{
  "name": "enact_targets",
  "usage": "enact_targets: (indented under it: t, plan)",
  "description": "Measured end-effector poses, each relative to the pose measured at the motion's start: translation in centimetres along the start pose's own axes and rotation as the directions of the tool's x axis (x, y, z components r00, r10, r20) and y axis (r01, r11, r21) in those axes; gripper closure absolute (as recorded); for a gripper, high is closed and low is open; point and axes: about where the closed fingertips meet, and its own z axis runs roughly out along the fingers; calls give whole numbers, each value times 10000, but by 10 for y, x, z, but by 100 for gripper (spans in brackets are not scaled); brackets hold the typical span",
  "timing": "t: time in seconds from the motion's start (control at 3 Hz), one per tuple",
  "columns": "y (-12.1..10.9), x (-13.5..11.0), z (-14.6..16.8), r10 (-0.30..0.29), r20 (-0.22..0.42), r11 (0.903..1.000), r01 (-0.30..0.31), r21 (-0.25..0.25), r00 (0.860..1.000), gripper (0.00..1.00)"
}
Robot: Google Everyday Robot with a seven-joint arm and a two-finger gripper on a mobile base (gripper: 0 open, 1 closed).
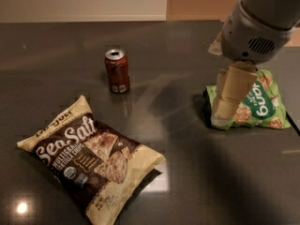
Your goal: Pick brown chip bag
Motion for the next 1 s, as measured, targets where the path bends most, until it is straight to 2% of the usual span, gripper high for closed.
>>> enact_targets:
  t: [0.33, 0.67, 1.0]
  plan:
    - [4, -29, 8, 124, 80, 9996, -122, -240, 9999, 0]
    - [8, -73, 34, -4, -54, 9996, 2, -288, 10000, 0]
    - [18, -120, 80, 417, -415, 9977, -438, -521, 9983, 0]
